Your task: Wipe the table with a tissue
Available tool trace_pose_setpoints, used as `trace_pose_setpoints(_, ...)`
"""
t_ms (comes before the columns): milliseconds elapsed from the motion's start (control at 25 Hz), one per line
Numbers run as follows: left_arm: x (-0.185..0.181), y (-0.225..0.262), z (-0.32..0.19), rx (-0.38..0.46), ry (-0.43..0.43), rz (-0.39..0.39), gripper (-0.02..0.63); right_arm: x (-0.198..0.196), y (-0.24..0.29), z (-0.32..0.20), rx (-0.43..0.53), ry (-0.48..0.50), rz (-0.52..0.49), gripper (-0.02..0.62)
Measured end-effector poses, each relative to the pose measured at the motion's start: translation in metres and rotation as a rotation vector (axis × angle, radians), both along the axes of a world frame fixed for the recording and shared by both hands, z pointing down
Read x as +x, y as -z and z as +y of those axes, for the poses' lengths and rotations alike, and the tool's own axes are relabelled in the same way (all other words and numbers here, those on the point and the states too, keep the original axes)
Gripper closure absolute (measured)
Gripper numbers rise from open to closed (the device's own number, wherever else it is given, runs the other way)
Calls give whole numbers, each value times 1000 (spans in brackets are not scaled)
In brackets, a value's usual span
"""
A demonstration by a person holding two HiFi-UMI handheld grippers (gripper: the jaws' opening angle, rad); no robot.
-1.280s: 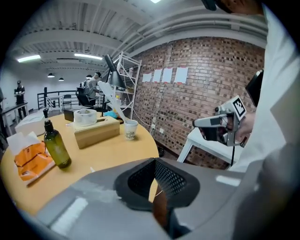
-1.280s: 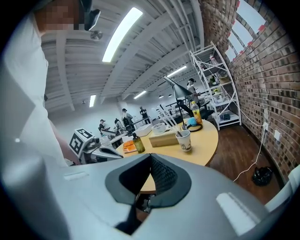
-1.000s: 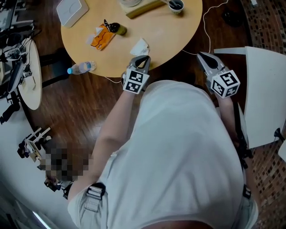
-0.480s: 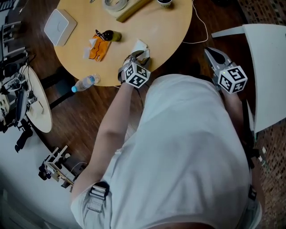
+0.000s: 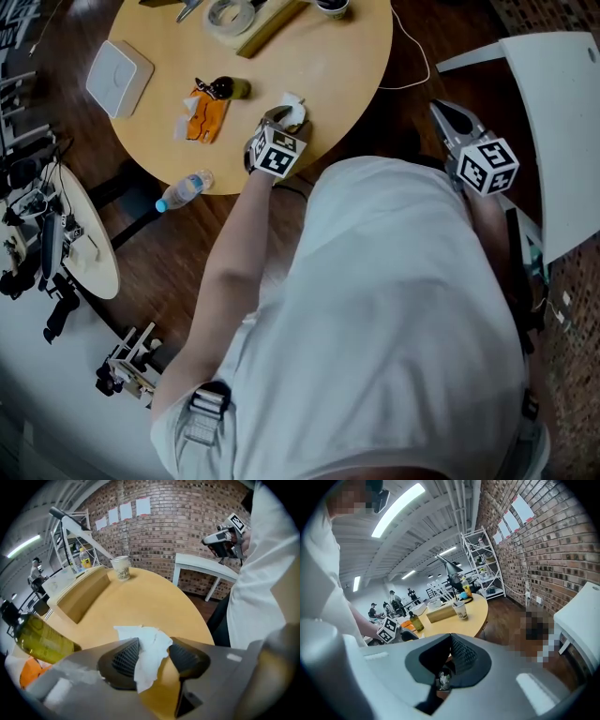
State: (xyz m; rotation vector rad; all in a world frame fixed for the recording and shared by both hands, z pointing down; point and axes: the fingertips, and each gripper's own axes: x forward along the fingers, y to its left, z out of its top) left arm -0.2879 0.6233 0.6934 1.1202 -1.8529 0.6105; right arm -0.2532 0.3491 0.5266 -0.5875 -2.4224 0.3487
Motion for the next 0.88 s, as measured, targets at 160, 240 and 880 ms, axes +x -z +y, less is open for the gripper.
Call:
trace_pose_setpoints(160,-13,-5,14,-14,69,-15,479,1,0,-3,7,-20,5,588)
trace_pose_setpoints(240,-16,-7,17,-15,85,-9,491,3,-1,-5,11,-36,11,588)
trace_pose_setpoints(880,-20,75,-50,453,253,84,528,2,-11,-16,-8,-162,-29,588)
